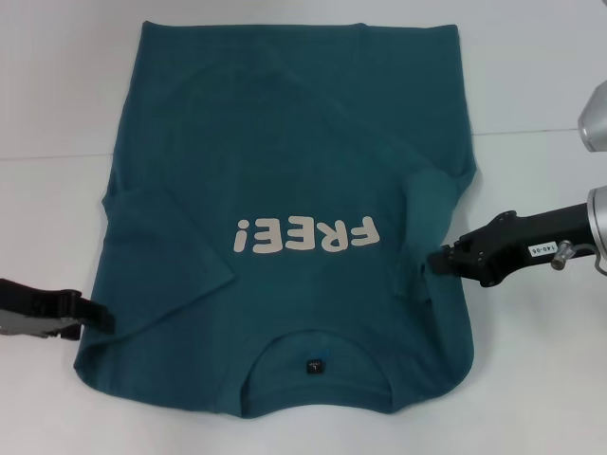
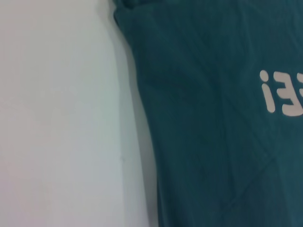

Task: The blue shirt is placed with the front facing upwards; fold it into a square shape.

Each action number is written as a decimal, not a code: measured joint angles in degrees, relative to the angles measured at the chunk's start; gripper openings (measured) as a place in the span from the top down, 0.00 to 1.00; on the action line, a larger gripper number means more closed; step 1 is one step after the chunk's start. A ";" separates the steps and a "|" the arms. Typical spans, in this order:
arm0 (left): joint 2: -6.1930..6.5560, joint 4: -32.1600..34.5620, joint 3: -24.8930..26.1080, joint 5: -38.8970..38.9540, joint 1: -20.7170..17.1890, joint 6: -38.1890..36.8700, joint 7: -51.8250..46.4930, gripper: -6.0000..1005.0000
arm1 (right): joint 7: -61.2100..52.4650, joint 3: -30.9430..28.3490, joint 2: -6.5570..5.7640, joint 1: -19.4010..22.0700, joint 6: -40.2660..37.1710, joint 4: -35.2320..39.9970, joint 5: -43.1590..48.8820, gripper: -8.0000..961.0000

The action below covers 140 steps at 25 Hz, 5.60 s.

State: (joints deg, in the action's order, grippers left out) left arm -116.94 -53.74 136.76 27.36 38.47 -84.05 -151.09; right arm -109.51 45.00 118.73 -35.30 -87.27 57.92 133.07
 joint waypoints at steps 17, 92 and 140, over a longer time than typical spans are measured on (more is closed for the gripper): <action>0.57 1.43 0.00 -0.28 0.38 1.85 -1.02 0.12 | 0.00 -0.01 -0.01 -0.22 -0.01 -0.21 -0.01 0.98; 0.88 7.21 -2.29 -2.17 2.59 4.88 -1.93 0.98 | 0.20 -0.29 -1.52 -2.32 3.02 -4.27 -0.01 0.98; -4.61 -7.35 -2.72 -2.53 -7.16 -5.82 10.10 0.98 | 8.69 -0.04 0.80 14.28 -12.43 10.42 -1.91 0.98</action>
State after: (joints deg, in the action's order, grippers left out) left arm -121.55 -61.08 134.04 24.83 31.31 -89.87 -140.99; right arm -100.82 44.96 119.53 -21.02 -99.70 68.34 131.16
